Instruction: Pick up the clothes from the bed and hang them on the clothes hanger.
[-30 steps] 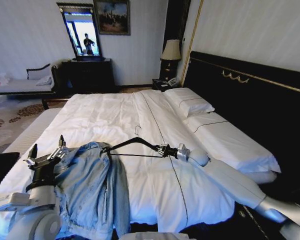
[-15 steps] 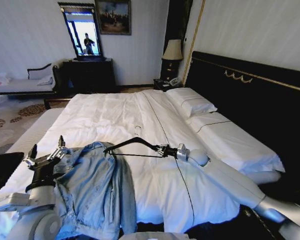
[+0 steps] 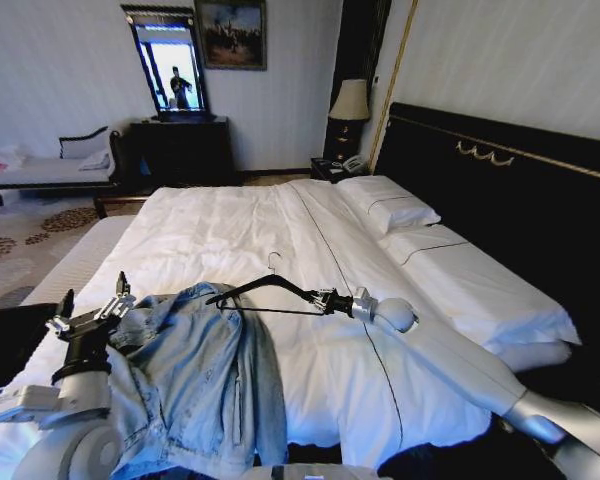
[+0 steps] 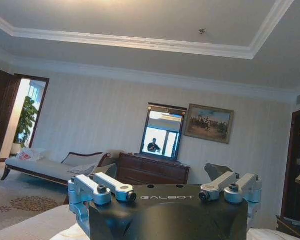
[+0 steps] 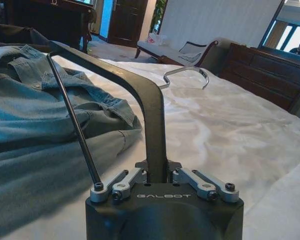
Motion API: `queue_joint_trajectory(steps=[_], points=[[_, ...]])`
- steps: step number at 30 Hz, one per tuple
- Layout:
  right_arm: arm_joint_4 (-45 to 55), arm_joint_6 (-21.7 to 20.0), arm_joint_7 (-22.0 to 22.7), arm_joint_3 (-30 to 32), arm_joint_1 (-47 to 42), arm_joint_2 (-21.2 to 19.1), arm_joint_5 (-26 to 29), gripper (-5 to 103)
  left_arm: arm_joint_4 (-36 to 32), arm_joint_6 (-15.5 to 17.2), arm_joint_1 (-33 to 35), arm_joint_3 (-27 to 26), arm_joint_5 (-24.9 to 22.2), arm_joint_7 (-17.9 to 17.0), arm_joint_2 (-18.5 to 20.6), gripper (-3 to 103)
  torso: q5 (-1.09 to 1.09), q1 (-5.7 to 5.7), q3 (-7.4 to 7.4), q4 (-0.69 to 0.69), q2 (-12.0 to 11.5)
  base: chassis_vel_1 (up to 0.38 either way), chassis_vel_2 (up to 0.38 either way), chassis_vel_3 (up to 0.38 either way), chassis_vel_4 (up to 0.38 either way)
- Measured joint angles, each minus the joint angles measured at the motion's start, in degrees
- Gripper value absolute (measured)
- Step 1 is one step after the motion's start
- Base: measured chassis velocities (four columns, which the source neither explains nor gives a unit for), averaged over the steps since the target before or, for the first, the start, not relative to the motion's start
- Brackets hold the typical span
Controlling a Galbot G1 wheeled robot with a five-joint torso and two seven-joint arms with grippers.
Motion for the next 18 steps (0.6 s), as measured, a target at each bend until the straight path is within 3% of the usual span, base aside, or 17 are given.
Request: queue_joint_trajectory(steps=[18], points=[[-0.65, 0.18, 0.37, -0.67, 0.45, 0.67, 0.56, 18, 0.53, -0.01, -0.28, 0.06, 0.04, -0.01, 0.04, 100, 0.0, 0.0, 0.0, 0.0, 0.0, 0.112, 0.144, -0.108, -0.142]])
